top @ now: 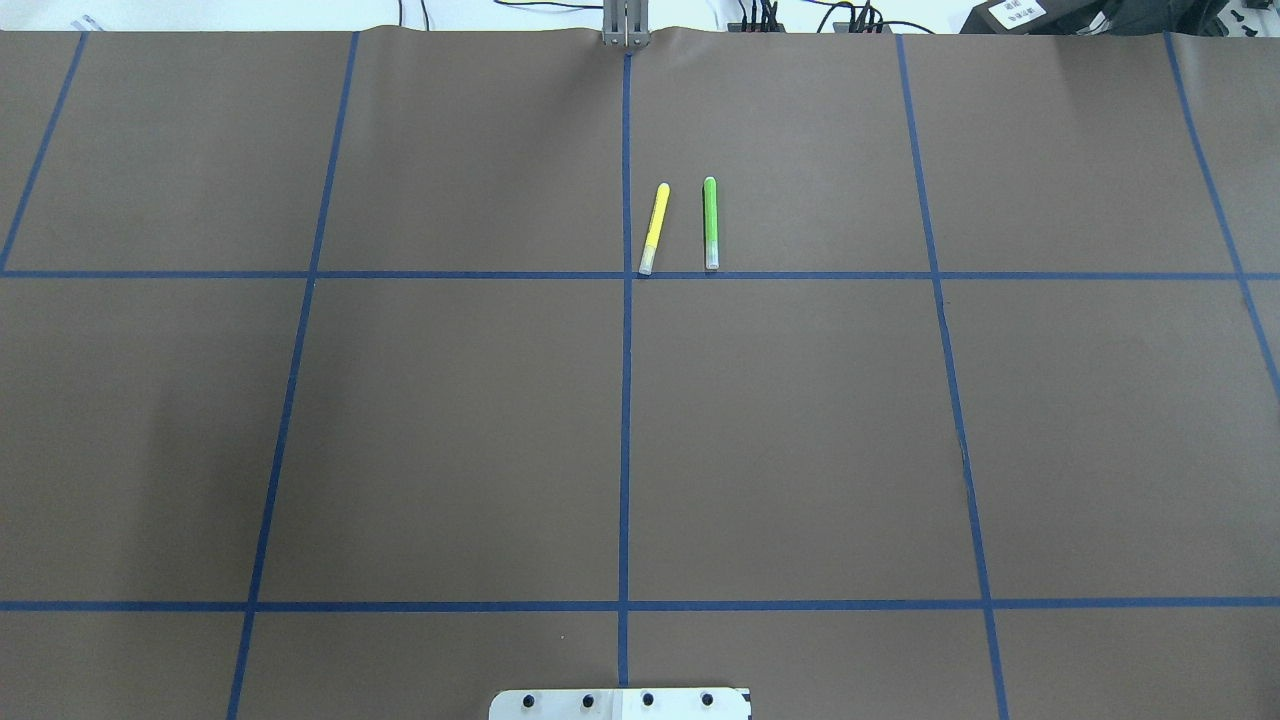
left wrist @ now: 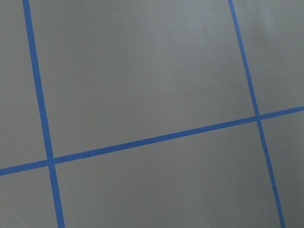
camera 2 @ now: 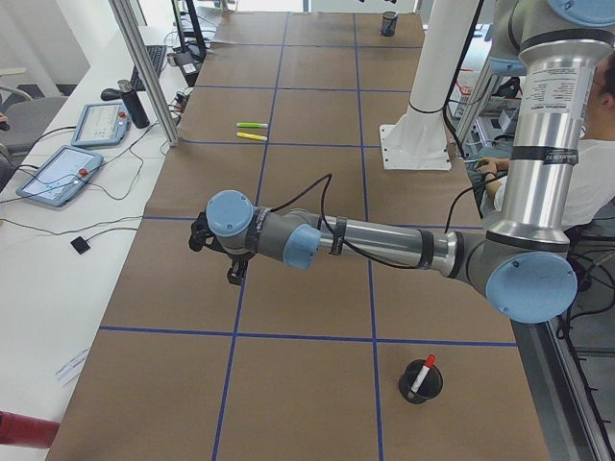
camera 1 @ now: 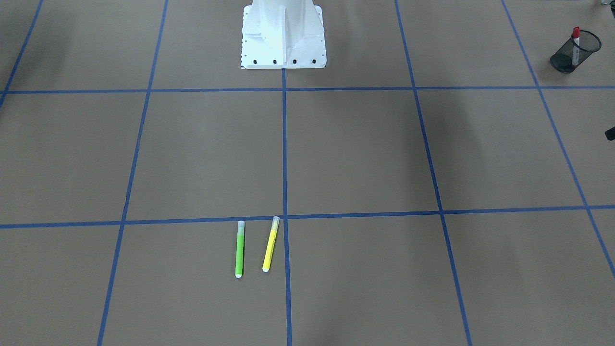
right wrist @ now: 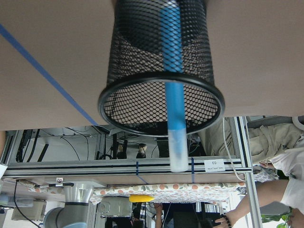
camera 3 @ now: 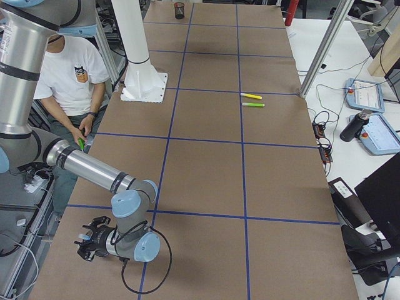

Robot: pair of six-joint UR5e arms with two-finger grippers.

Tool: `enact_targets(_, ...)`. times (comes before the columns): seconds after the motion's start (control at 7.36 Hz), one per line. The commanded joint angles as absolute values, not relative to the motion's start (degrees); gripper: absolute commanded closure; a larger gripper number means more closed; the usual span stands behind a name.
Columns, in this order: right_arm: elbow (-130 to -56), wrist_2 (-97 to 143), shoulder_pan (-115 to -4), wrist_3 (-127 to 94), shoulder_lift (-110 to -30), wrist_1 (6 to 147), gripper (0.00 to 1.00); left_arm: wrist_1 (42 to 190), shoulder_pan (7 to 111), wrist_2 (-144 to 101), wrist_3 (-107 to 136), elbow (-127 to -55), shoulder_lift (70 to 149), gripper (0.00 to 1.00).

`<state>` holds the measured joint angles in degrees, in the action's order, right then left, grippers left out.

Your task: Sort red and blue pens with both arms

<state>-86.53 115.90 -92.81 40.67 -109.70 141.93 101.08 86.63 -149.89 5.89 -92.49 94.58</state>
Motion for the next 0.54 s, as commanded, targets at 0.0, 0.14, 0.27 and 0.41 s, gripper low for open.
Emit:
enact_targets(0.0, -86.8, 121.5, -92.8, 40.8, -105.2, 141.8, 0.0, 101.1, 86.7, -150.5, 5.9, -93.0, 93.4, 0.0)
enact_targets(0.14, -86.7, 125.9, -92.8, 40.8, -101.6, 138.9, 0.0, 101.3, 86.6, -149.8, 5.7, -93.1, 91.9, 0.0)
enact_targets(0.27, -86.9, 128.1, -92.8, 40.7, -100.6, 131.0, 0.0, 101.5, 86.6, -149.8, 5.8, -93.3, 91.2, 0.0)
enact_targets(0.41, -86.8, 129.9, -92.8, 40.6, -100.2, 121.4, 0.0, 101.6, 86.7, -149.7, 5.7, -94.5, 89.8, 0.0)
